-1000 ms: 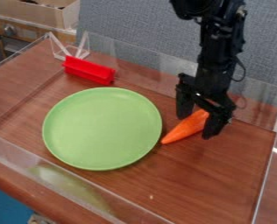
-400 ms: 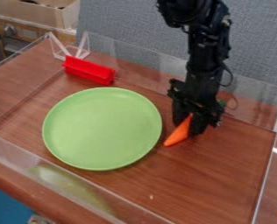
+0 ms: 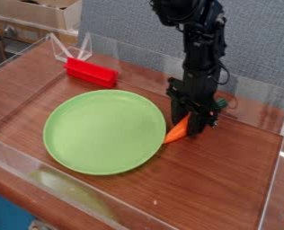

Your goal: Put the carrot on the left side

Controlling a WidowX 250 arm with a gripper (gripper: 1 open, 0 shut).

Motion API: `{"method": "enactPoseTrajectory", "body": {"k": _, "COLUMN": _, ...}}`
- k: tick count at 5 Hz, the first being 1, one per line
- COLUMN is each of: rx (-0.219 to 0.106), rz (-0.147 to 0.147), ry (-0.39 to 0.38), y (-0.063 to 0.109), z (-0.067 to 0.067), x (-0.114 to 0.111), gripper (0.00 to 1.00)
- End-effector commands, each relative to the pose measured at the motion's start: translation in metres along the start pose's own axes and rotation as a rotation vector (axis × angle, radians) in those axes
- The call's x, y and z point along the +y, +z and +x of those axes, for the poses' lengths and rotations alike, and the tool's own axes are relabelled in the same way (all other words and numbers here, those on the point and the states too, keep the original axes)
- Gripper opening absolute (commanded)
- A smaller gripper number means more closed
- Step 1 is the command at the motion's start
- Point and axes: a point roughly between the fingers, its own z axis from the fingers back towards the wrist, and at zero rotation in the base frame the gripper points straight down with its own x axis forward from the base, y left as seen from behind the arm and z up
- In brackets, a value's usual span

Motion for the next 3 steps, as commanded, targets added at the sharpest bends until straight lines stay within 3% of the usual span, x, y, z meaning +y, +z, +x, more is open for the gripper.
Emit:
{"method": "enactPoseTrajectory", "body": {"k": 1, "rx": -0.055, "rz": 0.015, "ry": 0.008, "y": 0.0, "z": 0.013, "x": 0.008, "gripper": 0.0}}
{"method": "enactPoseTrajectory", "body": {"k": 3, "rx": -0.084, "rz": 0.017, "ry": -0.027, "y": -0.002, "z": 0.023, "x": -0.005, "gripper": 0.0}}
